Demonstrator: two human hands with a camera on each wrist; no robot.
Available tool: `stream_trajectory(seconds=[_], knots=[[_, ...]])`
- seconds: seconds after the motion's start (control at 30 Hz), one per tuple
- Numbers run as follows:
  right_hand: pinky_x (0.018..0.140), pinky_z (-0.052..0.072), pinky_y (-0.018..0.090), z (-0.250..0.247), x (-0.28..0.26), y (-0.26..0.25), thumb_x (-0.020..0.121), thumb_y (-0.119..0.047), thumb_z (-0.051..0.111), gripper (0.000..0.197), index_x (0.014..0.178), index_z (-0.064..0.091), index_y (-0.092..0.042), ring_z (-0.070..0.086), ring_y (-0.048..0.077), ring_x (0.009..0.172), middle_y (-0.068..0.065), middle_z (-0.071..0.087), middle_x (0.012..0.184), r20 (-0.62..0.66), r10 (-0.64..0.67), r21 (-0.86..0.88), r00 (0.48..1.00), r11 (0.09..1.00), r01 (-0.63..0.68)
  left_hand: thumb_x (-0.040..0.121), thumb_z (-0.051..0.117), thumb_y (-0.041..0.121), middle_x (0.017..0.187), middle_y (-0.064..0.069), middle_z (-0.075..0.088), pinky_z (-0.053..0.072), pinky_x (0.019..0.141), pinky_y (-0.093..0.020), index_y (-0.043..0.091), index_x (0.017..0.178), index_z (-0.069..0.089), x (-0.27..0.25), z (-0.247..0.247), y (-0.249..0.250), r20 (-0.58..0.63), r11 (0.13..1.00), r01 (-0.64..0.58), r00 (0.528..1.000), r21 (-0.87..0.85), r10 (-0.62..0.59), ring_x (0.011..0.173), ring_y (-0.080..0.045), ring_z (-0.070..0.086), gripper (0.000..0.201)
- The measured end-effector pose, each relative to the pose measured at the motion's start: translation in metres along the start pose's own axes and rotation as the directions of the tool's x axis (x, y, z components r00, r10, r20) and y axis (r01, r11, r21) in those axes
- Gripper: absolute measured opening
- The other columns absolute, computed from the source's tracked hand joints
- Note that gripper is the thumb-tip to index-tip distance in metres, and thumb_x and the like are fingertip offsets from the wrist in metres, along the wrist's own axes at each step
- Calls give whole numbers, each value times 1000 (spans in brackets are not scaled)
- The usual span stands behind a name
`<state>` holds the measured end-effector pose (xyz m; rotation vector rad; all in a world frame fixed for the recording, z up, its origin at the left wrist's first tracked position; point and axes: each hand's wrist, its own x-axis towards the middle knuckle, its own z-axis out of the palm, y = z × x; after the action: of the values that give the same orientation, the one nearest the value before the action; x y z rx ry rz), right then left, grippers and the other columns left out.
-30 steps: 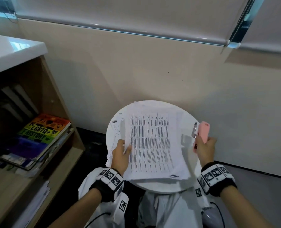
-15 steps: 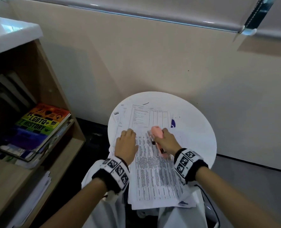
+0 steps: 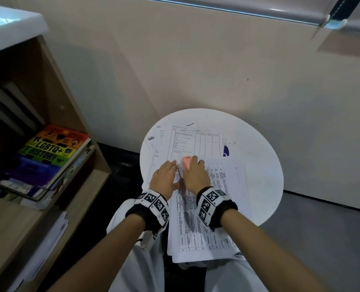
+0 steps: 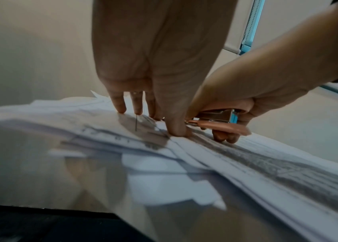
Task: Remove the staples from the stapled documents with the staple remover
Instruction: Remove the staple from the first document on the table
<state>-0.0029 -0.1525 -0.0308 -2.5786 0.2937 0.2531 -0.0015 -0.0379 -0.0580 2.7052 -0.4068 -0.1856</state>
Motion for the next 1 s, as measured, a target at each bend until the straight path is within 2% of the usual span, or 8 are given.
stream_trajectory(seconds=[0.07,0.3,0.5,0.63,0.73,0.8,0.9,1.0], knots=[[72,41,36,7,-3,-2,99,-20,43,44,139,28,-7,58,36,106,15,38,134,-28,42,16,999,999,-42,88,63,24,156,0,24,25,116,-33,11,141,38,1,0,-1,-1,1000,-9,1000,0,9,145,-17,21,59],[75,45,41,16,-1,-14,99,-21,43,42,136,29,-7,59,35,103,13,37,133,-94,119,105,988,988,-110,89,60,13,155,1,26,27,114,-31,14,141,37,6,5,-4,-8,999,-18,1000,51,18,143,-17,24,57],[65,38,36,19,-1,-7,97,-15,45,45,138,28,-10,60,34,96,11,35,136,-134,-19,-135,991,991,0,85,66,19,152,-1,31,27,114,-32,12,137,41,6,4,-6,4,998,-48,999,41,48,142,-19,27,58],[77,45,41,15,6,-13,100,-22,44,40,135,32,-7,58,35,106,14,41,131,-116,117,64,986,992,-110,88,61,14,153,0,30,24,117,-33,13,142,36,11,6,-4,3,996,-24,1000,91,24,143,-19,26,59],[84,45,43,15,9,-19,100,-24,42,40,134,32,-6,55,36,112,15,43,132,-101,178,125,979,978,-165,90,58,13,152,0,31,23,117,-36,14,143,34,14,3,-3,10,994,-9,1000,106,8,143,-18,26,58],[81,44,42,15,7,-18,100,-24,43,41,136,31,-8,56,36,109,14,41,133,-108,169,94,980,983,-159,90,58,13,153,1,30,21,118,-37,14,142,35,14,2,-3,25,993,-8,1000,117,5,142,-18,26,57],[70,40,37,16,6,-15,97,-19,45,44,138,30,-14,60,36,97,14,37,133,-151,69,-44,986,996,-77,89,59,16,154,2,27,18,119,-39,15,140,36,13,-1,-1,46,990,-9,999,143,3,143,-19,25,56],[77,43,40,12,14,-19,99,-26,43,44,138,29,-11,58,35,103,15,41,131,-126,112,18,986,994,-110,89,61,18,156,2,24,14,120,-40,15,141,34,12,-2,1,65,990,-4,998,139,-5,144,-19,22,59]])
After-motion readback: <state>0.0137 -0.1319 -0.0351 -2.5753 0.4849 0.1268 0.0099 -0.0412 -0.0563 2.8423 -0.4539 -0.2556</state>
